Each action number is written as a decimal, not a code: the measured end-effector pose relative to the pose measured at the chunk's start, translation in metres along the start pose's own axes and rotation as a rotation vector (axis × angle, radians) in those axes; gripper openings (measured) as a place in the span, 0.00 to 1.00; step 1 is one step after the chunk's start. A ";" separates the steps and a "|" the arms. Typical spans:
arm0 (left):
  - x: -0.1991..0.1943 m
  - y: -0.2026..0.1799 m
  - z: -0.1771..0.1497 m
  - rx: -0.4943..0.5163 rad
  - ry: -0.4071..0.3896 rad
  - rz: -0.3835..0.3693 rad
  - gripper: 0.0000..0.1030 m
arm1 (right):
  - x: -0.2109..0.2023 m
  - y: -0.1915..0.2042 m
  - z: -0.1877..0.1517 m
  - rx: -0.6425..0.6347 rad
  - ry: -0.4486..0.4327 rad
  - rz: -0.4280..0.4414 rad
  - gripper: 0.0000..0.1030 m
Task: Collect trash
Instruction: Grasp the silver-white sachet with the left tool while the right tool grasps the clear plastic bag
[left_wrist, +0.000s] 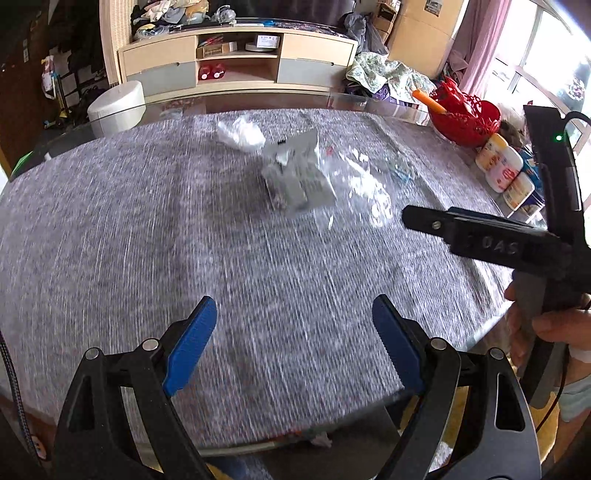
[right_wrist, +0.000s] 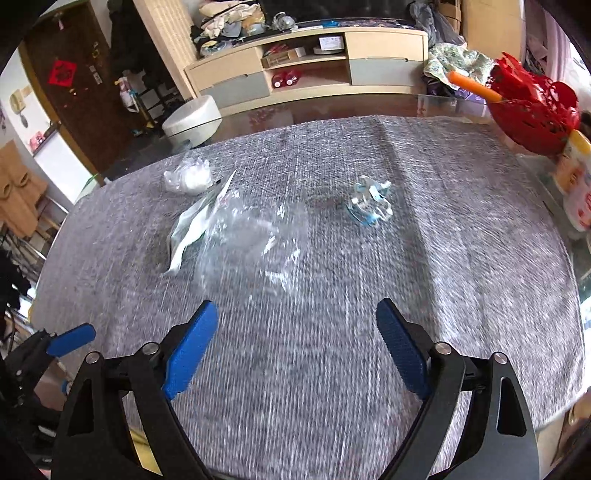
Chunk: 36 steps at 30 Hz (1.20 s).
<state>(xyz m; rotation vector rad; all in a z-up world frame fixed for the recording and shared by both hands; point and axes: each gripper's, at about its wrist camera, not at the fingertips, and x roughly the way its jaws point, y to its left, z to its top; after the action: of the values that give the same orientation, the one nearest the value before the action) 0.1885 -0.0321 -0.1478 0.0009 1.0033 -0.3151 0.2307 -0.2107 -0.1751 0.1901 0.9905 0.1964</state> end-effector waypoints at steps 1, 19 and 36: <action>0.003 0.001 0.004 0.002 0.000 -0.003 0.79 | 0.005 0.000 0.004 0.008 0.006 0.011 0.80; 0.040 0.008 0.041 0.006 0.019 -0.023 0.79 | 0.045 0.005 0.038 0.006 0.053 0.054 0.20; 0.093 -0.002 0.076 0.015 0.066 -0.052 0.58 | 0.025 -0.035 0.043 -0.001 0.011 -0.027 0.15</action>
<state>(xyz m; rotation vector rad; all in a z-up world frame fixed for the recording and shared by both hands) 0.2968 -0.0691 -0.1833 -0.0007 1.0672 -0.3718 0.2828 -0.2411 -0.1815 0.1751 1.0030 0.1738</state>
